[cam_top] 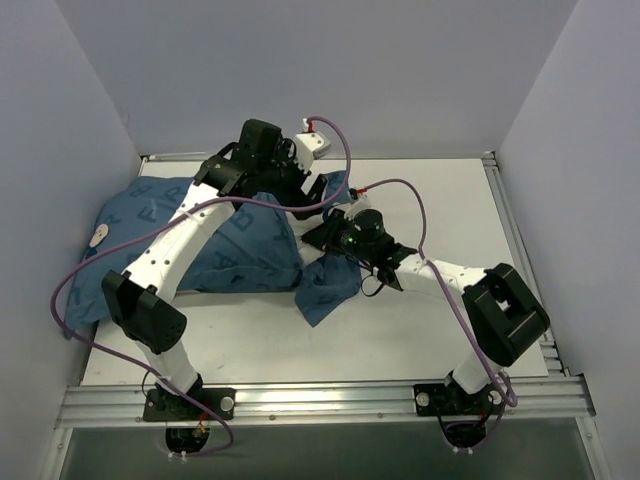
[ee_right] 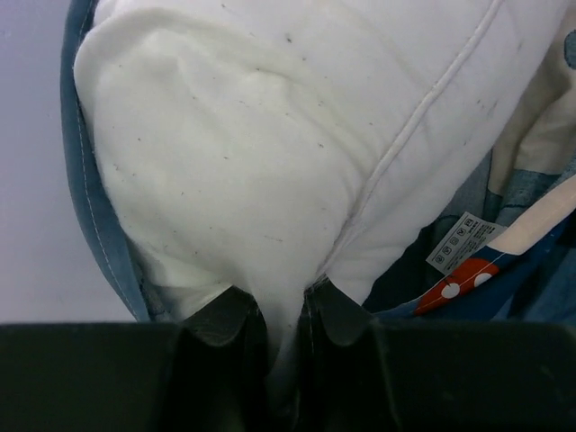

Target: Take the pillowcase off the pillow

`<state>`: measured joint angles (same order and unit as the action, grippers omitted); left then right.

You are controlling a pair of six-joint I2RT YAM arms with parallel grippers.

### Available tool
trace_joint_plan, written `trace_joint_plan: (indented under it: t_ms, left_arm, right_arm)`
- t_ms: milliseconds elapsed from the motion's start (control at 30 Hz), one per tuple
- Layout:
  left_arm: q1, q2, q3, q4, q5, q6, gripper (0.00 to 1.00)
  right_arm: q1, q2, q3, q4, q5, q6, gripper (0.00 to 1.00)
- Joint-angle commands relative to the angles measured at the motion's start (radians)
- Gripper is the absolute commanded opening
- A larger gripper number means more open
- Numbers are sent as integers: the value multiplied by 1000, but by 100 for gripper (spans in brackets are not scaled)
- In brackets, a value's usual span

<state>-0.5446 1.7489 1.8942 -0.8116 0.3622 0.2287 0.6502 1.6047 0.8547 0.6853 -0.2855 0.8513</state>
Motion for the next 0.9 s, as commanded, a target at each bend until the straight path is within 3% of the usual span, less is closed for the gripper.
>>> trace_joint_plan:
  t_ms: [0,167,233,367,567,767,867]
  left_arm:
    - [21,-75,55,-155,63,95,94]
    - [58,-192,-36,-286,-104,169,94]
    - [60,-251,-151,-296,-184,193,94]
    - [61,-364,-319,-270,-192,221,94]
    - [63,-501,-382,-308,-247,308,94]
    - [49,-554,-440,-229,-298,331,94]
    - [-33,-529,-480,-167,-382,322,94]
  right_arm:
    - [12,-49,-5,115,61,107,0]
    - [66,-121,-8,86,205,189,0]
    - [101,-137,4,77,247,195,0]
    - [118,-140,37,80,282,235,0]
    - [118,-91,125,82,327,296,0]
    - [114,-25,256,89,355,344,0]
    - [114,18,331,46,352,342,0]
